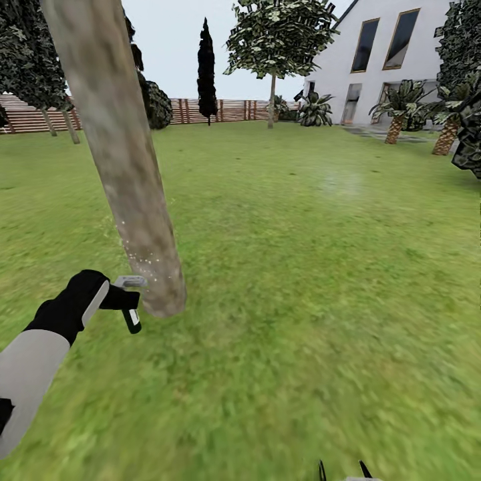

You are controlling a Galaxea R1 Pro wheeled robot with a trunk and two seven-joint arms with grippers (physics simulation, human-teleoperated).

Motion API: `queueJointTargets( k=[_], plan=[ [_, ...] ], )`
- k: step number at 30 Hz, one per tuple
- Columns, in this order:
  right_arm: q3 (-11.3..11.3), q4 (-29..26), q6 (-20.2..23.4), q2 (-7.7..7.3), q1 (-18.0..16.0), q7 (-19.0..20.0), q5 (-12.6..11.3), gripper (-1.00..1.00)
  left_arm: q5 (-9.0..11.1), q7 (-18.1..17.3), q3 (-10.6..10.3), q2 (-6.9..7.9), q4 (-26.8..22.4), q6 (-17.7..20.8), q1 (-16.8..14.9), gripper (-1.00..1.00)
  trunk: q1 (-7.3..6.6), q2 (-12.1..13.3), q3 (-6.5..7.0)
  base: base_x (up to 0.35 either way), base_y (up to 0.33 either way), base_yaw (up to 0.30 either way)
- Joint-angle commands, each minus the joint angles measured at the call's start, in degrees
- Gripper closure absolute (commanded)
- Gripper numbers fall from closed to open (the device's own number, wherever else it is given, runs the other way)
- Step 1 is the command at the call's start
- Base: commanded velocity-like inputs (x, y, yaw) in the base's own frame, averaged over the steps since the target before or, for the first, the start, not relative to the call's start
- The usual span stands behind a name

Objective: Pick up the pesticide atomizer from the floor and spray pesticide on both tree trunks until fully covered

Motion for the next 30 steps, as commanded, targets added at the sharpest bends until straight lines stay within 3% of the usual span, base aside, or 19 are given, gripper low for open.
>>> queueJointTargets(
  k=[1,9,20,26,30],
  plan=[
    [0.0,0.01,0.02,0.0,0.0,0.0,0.0,-1.0,0.05,0.01,0.03,-0.13,-0.05,0.0,0.0,1.0,0.0,0.0,0.0,0.0,-0.271,0.0],
    [0.01,0.02,0.04,0.08,0.02,0.02,0.0,-1.0,-0.42,0.1,-0.02,-0.88,-1.4,0.08,-0.35,1.0,0.0,0.0,0.08,-0.027,-0.272,0.031],
    [0.08,0.02,0.07,0.35,0.02,0.09,0.08,-1.0,-0.48,0.1,-0.08,-1.17,-1.48,0.12,-1.05,1.0,0.0,0.0,0.32,0.03,-0.272,0.239],
    [0.08,0.07,0.07,0.35,0.01,0.11,0.17,-1.0,-0.3,0.1,-0.04,-1.23,-1.38,0.63,-5.04,1.0,0.0,0.0,0.32,0.167,-0.253,0.02],
    [0.08,0.1,0.07,0.35,0.02,0.11,0.17,-1.0,-0.28,0.1,-0.02,-1.16,-1.44,0.69,-5.31,1.0,0.0,0.0,0.32,-0.158,-0.215,0.007]
  ],
)
